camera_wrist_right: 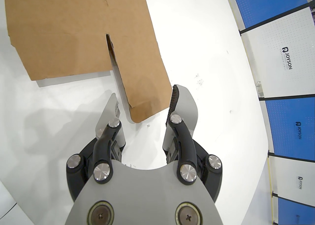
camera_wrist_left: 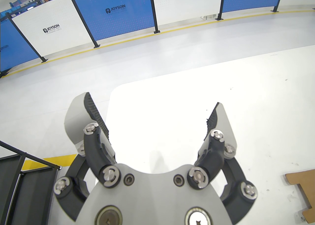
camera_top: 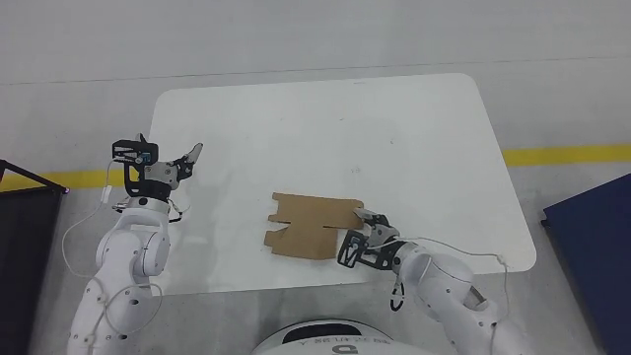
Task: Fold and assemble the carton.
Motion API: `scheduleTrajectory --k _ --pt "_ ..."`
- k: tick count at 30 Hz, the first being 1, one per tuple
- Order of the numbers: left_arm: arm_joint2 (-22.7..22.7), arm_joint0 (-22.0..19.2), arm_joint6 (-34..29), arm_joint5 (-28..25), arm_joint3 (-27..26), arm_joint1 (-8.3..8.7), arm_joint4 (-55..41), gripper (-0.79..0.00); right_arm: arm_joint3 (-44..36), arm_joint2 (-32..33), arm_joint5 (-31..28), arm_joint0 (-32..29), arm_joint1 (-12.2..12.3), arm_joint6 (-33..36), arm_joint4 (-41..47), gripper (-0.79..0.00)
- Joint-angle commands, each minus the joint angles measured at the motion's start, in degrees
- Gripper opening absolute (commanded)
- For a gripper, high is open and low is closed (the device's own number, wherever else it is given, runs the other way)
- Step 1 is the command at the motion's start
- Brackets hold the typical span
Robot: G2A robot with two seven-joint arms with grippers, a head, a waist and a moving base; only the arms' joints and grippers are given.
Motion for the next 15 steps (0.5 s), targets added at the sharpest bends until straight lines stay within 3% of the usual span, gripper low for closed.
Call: scheduleTrajectory --k 1,7,12,13,14,15 --pt "0.0 0.0 0.0 0.0 0.0 0.00 0.0 0.000 0.5 -0.7 0.0 0.7 -0.1 0.4 -0.8 -0.326" --pt "0.0 0.0 0.0 0.0 0.0 0.00 0.0 0.000 1.2 -2.9 0.0 3.0 -0.4 0.7 -3.0 -0.345" --pt "0.0 0.0 0.0 0.0 0.0 0.00 0.0 0.000 1.9 -4.9 0.0 4.9 -0.5 1.0 -7.3 -0.434" --pt "0.0 0.0 0.0 0.0 0.0 0.00 0.0 0.000 2.2 -5.3 -0.2 5.2 -0.5 1.1 -8.4 -0.496" --pt "0.0 0.0 0.0 0.0 0.0 0.00 0.0 0.000 2.6 -5.7 -0.7 5.7 -0.5 1.1 -9.8 -0.760" --pt "0.0 0.0 0.0 0.0 0.0 0.00 0.0 0.000 3.0 -6.2 -1.1 6.0 -0.4 1.0 -10.9 -0.785"
